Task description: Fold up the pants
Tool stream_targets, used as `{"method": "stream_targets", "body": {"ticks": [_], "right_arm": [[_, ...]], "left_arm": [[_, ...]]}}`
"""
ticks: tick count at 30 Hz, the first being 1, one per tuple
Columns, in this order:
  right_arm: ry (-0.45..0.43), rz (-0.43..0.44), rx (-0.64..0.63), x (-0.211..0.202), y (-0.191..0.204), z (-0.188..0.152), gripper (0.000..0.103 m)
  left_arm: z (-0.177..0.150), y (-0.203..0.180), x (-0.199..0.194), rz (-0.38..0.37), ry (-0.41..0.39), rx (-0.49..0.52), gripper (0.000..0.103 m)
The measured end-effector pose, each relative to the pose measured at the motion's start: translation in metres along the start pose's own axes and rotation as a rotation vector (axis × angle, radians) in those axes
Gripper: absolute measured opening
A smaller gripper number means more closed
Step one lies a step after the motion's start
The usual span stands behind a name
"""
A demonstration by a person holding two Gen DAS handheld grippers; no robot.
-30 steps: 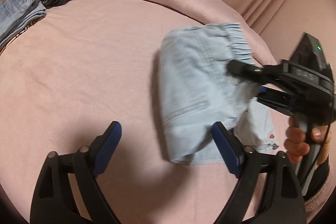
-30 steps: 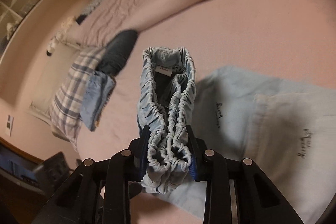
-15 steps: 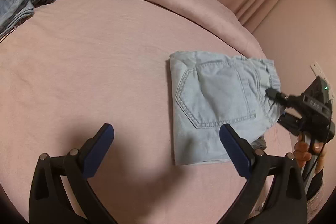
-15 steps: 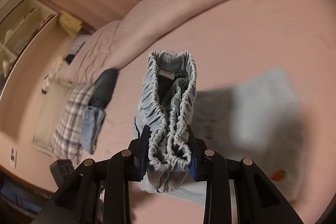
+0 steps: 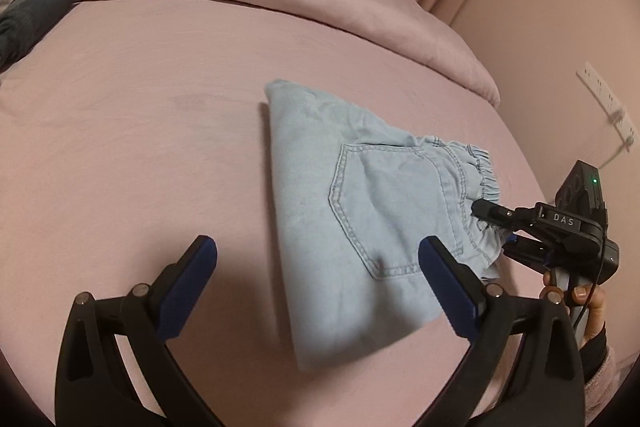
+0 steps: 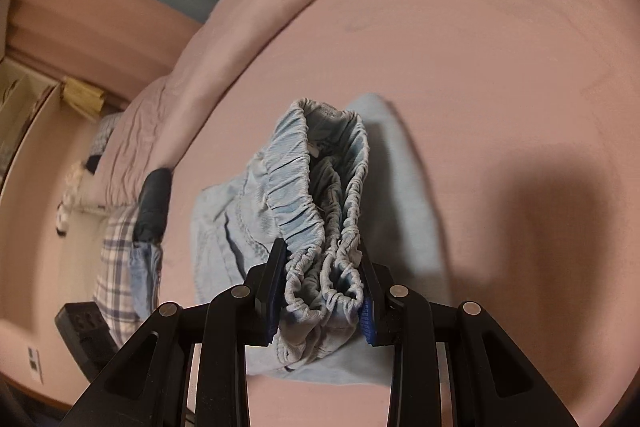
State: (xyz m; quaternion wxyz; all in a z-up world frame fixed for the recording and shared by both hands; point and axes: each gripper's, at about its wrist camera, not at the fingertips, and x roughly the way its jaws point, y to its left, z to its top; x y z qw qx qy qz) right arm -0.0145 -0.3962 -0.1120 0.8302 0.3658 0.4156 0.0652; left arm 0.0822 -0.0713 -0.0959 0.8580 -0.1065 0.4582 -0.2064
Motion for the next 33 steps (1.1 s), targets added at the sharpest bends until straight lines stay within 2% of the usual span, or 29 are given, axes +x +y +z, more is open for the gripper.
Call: {"method": "stream_targets", "body": {"ticks": [3,5,6,8,9,11,12,13,15,17,19,20,21,22,24,26,28,29,31,33], "right_arm": [[0.034,-0.014,0.036,0.011,-0.016,0.000,0.033],[0.034,0.000,0.039,0.006,-0.016,0.000,0.039],[0.030,-0.023,0.019,0.001,-0.012,0.001,0.042],[-0.001,-0.115,-0.058,-0.013,-0.001,0.001,0.055],[-0.036,-0.199,-0.108,-0.023,0.007,0.001,0.058],[-0.112,-0.330,-0.206,-0.038,0.023,0.000,0.059],[-0.146,-0.344,-0.257,-0.044,0.035,-0.002,0.059],[-0.165,-0.303,-0.308,-0.046,0.048,-0.004,0.059],[-0.155,-0.181,-0.385,-0.043,0.070,-0.009,0.049],[-0.088,-0.095,-0.445,-0.023,0.089,-0.015,0.047],[-0.030,-0.117,-0.482,0.000,0.095,-0.020,0.047],[-0.002,-0.172,-0.499,0.012,0.093,-0.024,0.047],[0.028,-0.245,-0.509,0.026,0.087,-0.027,0.043],[0.048,-0.275,-0.516,0.035,0.081,-0.031,0.035],[0.033,-0.272,-0.542,0.040,0.075,-0.039,0.034],[0.030,-0.279,-0.576,0.041,0.079,-0.042,0.034],[0.041,-0.264,-0.562,0.038,0.078,-0.041,0.034],[0.048,-0.249,-0.538,0.033,0.081,-0.037,0.034],[0.008,-0.213,-0.517,0.016,0.083,-0.034,0.035],[-0.070,-0.215,-0.547,-0.001,0.080,-0.030,0.035]], "left_arm": [[0.004,-0.003,0.021,0.035,0.052,0.037,0.101],[0.009,-0.002,0.023,0.045,0.055,0.053,0.101],[0.014,0.000,0.021,0.046,0.040,0.059,0.101],[0.026,0.002,0.012,0.045,-0.003,0.066,0.101],[0.034,0.004,0.008,0.038,-0.028,0.066,0.101],[0.052,0.005,0.007,0.039,-0.064,0.075,0.101],[0.062,0.003,0.011,0.045,-0.066,0.087,0.101],[0.072,-0.001,0.019,0.036,-0.060,0.110,0.101],[0.086,-0.009,0.041,-0.024,-0.013,0.157,0.099],[0.099,-0.011,0.077,-0.044,0.073,0.165,0.090],[0.108,-0.006,0.113,0.004,0.155,0.154,0.089],[0.109,-0.001,0.132,0.046,0.200,0.152,0.090],[0.108,0.004,0.148,0.065,0.241,0.150,0.097],[0.106,0.007,0.156,0.079,0.245,0.155,0.101],[0.108,0.009,0.162,0.081,0.226,0.166,0.103],[0.111,0.015,0.162,0.065,0.210,0.131,0.103],[0.114,0.020,0.152,0.060,0.203,0.090,0.094],[0.113,0.022,0.144,0.042,0.198,0.080,0.087],[0.101,0.018,0.118,0.030,0.151,0.101,0.085],[0.081,0.014,0.094,0.022,0.106,0.141,0.084]]}}
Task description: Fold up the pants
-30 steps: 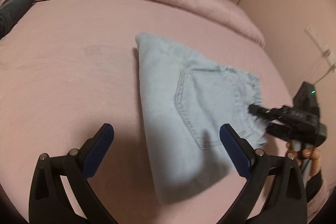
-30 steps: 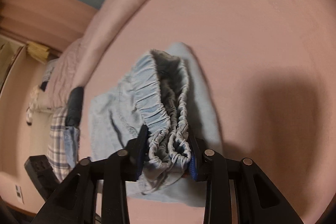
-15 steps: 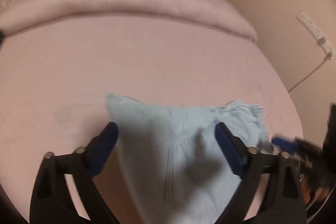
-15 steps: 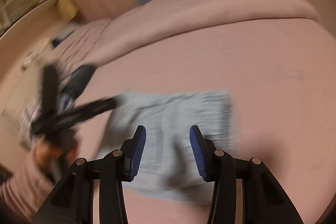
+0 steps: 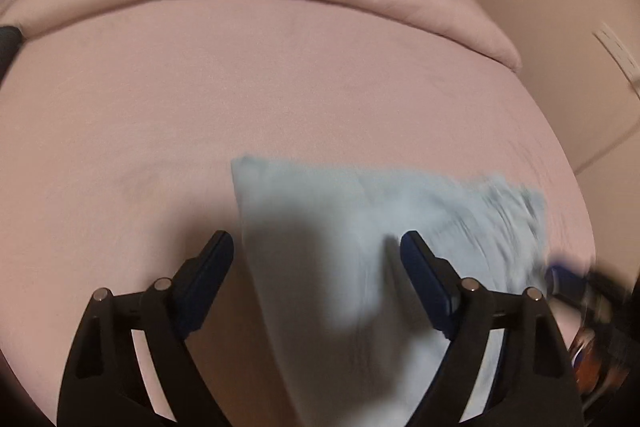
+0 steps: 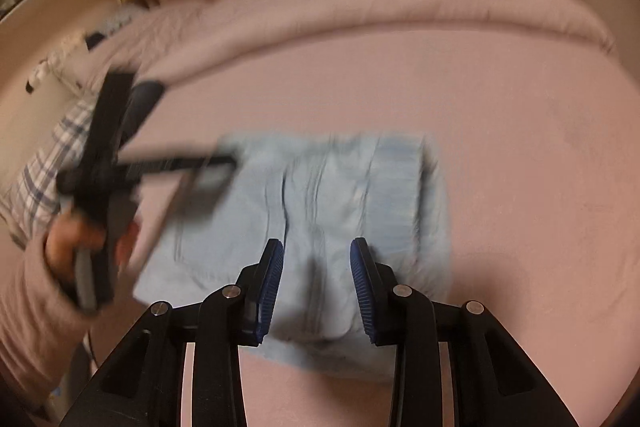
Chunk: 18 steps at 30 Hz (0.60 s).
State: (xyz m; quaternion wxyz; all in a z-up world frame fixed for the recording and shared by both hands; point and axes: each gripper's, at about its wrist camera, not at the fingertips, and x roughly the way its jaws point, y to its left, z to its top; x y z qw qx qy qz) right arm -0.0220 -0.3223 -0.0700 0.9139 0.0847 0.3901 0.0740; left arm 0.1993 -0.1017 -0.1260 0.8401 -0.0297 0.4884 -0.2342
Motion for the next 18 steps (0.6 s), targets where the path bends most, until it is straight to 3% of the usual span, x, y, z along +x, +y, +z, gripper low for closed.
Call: {"method": "stream_targets", "body": {"ticks": [3,5,7,8,10,12,13,16,18], "right_arm": [[-0.010,-0.020,0.009,0.007,-0.005,0.005,0.035],[0.044,-0.050,0.021,0.026,-0.007,-0.003,0.035],[0.051,-0.080,0.013,0.033,-0.010,-0.015,0.035],[0.033,-0.073,0.016,0.031,-0.012,-0.020,0.035],[0.020,-0.069,0.036,0.026,-0.016,-0.021,0.035],[0.028,-0.061,0.030,0.017,-0.014,-0.019,0.035],[0.031,-0.053,0.032,0.013,-0.017,-0.019,0.038],[0.003,-0.017,0.093,-0.010,-0.032,-0.024,0.066],[-0.016,0.034,0.181,-0.018,-0.055,-0.026,0.073]], "left_arm": [[-0.038,-0.023,-0.012,-0.034,-0.023,0.047,0.084],[-0.064,-0.033,-0.011,-0.003,-0.032,0.086,0.084],[-0.090,-0.026,0.002,-0.033,-0.001,0.002,0.085],[-0.101,-0.025,-0.003,-0.032,-0.071,-0.013,0.086],[-0.113,-0.035,-0.010,0.006,-0.092,0.028,0.086],[-0.119,-0.037,-0.018,-0.004,-0.083,0.030,0.086],[-0.122,-0.035,-0.023,-0.019,-0.073,0.021,0.086],[-0.126,-0.016,-0.038,-0.081,-0.039,-0.055,0.086],[-0.120,0.003,-0.044,-0.156,-0.029,-0.149,0.087]]}}
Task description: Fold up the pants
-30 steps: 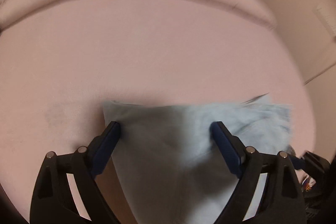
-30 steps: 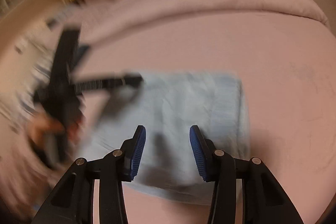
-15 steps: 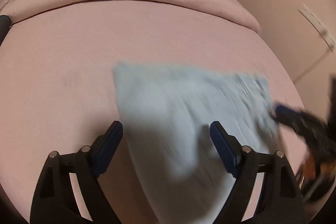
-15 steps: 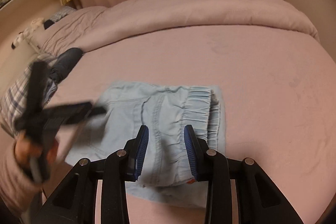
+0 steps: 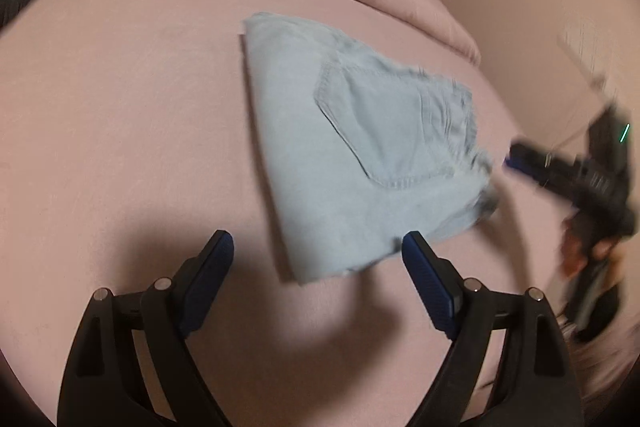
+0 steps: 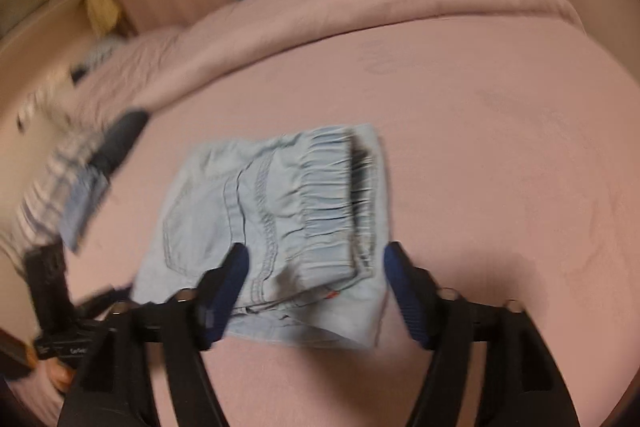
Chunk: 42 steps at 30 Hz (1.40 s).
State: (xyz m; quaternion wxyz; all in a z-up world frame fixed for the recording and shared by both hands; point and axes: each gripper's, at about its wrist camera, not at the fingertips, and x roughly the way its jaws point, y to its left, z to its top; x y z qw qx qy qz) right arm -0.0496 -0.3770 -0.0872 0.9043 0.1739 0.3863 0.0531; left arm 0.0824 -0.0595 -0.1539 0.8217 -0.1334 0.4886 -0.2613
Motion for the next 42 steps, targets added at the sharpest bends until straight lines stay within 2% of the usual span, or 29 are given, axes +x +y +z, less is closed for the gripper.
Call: {"method": "stream_targets", "body": {"ticks": [5,6,9,11,12,13,15,16,20,24,28,33,38,42], "right_arm": [[0.065,0.153,0.257,0.026,-0.049,0.004,0.074],[0.078,0.158,0.275,0.033,-0.050,0.003,0.075],[0.151,0.218,0.326,0.063,-0.054,0.003,0.075],[0.159,0.245,0.300,0.073,-0.048,0.006,0.075],[0.161,0.247,0.287,0.078,-0.044,0.009,0.075],[0.166,0.254,0.282,0.081,-0.041,0.011,0.075],[0.166,0.268,0.270,0.086,-0.035,0.015,0.069],[0.166,0.270,0.261,0.086,-0.032,0.015,0.062],[0.130,0.261,0.229,0.071,-0.032,0.011,0.049],[0.106,0.211,0.193,0.059,-0.026,0.013,0.041],[0.060,0.200,0.144,0.042,-0.009,0.020,0.035],[-0.013,0.202,0.032,0.023,0.029,0.037,0.035],[-0.062,0.240,-0.038,0.023,0.060,0.062,0.035],[-0.068,0.260,-0.065,0.043,0.081,0.080,0.035]], "left_arm": [[0.030,0.024,0.020,-0.182,0.065,-0.220,0.087],[0.037,0.029,0.031,-0.229,0.092,-0.272,0.087],[0.045,0.032,0.035,-0.303,0.092,-0.359,0.087],[0.051,0.032,0.039,-0.331,0.093,-0.378,0.086],[0.052,0.034,0.036,-0.331,0.094,-0.379,0.081],[0.050,0.034,0.034,-0.327,0.095,-0.379,0.075],[0.046,0.036,0.037,-0.304,0.113,-0.386,0.042],[0.048,0.041,0.036,-0.290,0.117,-0.396,0.035],[0.049,0.046,0.044,-0.289,0.108,-0.432,0.026],[0.056,0.023,0.034,-0.177,0.075,-0.297,0.014],[0.056,0.008,0.018,-0.110,0.031,-0.192,0.012],[0.068,-0.001,-0.017,-0.056,-0.067,-0.096,0.012],[0.090,0.014,-0.046,-0.010,-0.125,-0.067,0.012],[0.108,0.032,-0.062,0.041,-0.160,-0.044,0.012]]}}
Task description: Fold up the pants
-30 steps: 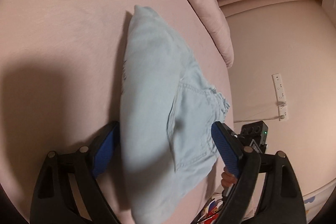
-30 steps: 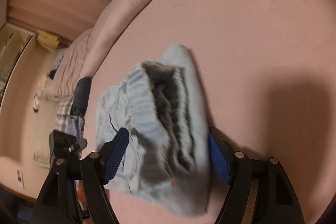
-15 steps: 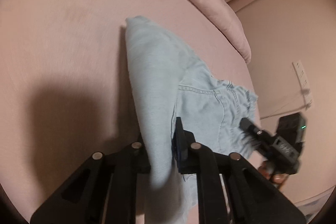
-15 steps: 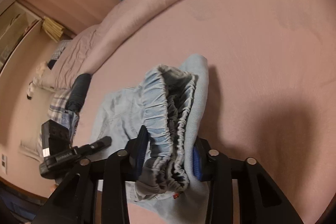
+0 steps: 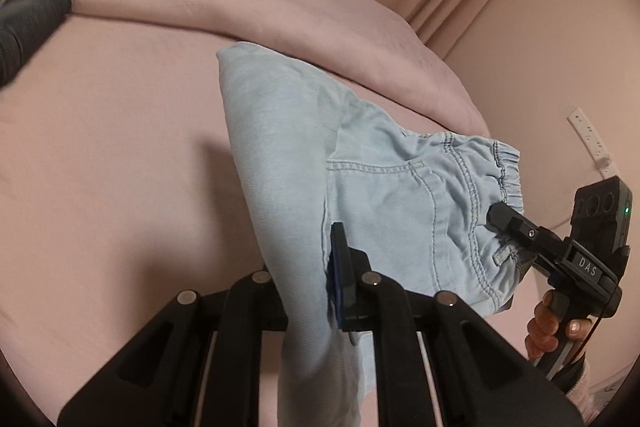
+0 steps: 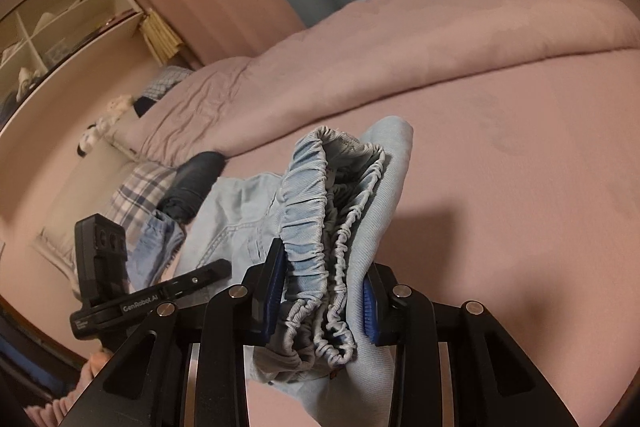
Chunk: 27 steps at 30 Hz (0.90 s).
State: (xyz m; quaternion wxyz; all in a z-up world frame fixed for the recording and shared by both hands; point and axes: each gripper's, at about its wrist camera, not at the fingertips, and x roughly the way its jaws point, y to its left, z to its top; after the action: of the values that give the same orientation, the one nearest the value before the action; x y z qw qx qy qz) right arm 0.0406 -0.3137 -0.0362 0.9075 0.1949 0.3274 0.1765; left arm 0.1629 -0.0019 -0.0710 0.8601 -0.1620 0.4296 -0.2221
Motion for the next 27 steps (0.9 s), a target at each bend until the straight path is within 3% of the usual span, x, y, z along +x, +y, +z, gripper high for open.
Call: {"method": "stream_targets", "body": {"ticks": [10,17,22,24,26,27], "right_arm": [[0.028,0.060,-0.009,0.081,0.015,0.028,0.035],[0.096,0.037,0.016,0.136,0.000,0.025,0.035],[0.150,-0.024,0.047,0.159,-0.018,0.016,0.035],[0.174,-0.041,0.062,0.159,-0.028,0.015,0.037],[0.197,-0.087,0.070,0.159,-0.035,0.014,0.054],[0.196,-0.109,0.076,0.155,-0.038,0.014,0.056]], "left_arm": [[0.043,0.050,0.018,0.131,-0.004,0.002,0.012],[0.055,0.081,0.064,0.200,0.053,-0.022,0.012],[0.043,0.090,0.074,0.220,0.059,-0.025,0.016],[0.042,0.091,0.074,0.233,0.052,-0.011,0.026],[0.040,0.094,0.072,0.265,0.043,-0.011,0.039],[0.043,0.096,0.070,0.279,0.038,-0.013,0.045]]}}
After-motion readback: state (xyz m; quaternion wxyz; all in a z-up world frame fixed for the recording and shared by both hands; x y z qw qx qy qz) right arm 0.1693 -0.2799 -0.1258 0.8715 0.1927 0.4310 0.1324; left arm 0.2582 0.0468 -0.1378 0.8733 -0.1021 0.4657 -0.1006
